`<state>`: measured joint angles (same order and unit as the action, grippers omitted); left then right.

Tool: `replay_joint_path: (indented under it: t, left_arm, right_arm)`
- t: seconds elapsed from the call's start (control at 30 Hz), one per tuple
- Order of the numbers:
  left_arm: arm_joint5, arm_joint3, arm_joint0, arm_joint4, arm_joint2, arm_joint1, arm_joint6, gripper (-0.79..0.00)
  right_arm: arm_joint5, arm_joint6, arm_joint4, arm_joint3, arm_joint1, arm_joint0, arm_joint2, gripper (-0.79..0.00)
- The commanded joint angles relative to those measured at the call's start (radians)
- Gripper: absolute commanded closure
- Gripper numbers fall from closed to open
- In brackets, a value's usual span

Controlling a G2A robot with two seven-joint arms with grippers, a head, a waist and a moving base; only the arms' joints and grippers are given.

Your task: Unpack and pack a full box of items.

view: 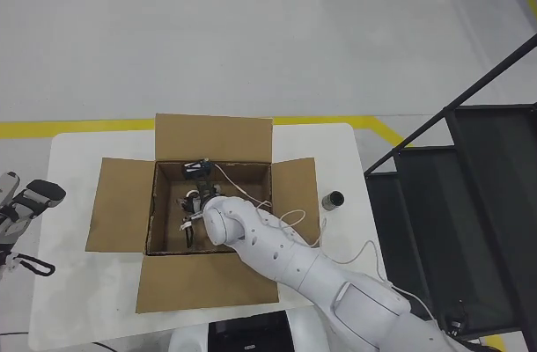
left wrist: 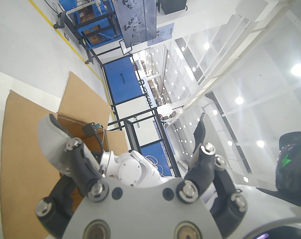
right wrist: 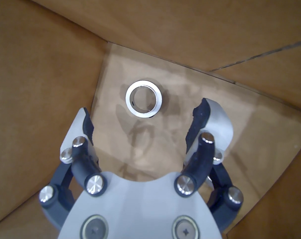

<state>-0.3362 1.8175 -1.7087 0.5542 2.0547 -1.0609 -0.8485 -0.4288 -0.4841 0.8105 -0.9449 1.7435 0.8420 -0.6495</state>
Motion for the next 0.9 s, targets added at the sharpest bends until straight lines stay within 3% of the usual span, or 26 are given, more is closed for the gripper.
replay_joint_path:
  t: [0.0,0.1,0.4,0.87]
  left_arm:
    - [0.0,0.0,0.0,0.0,0.0,0.0,0.0,-0.785]
    - [0.0,0.0,0.0,0.0,0.0,0.0,0.0,-0.785]
    - [0.0,0.0,0.0,0.0,0.0,0.0,0.0,-0.785]
    - [0.0,0.0,0.0,0.0,0.0,0.0,0.0,-0.785]
  right_arm:
    - [-0.019,0.01,0.001,0.015,0.008,-0.004,0.003,-0.36]
    - [-0.049,0.016,0.01,0.035,0.02,-0.01,0.013,-0.323]
    - [-0.111,0.031,0.028,0.083,0.054,-0.02,0.034,-0.317]
    - [-0.11,0.029,0.01,0.183,0.102,-0.057,0.033,-0.286]
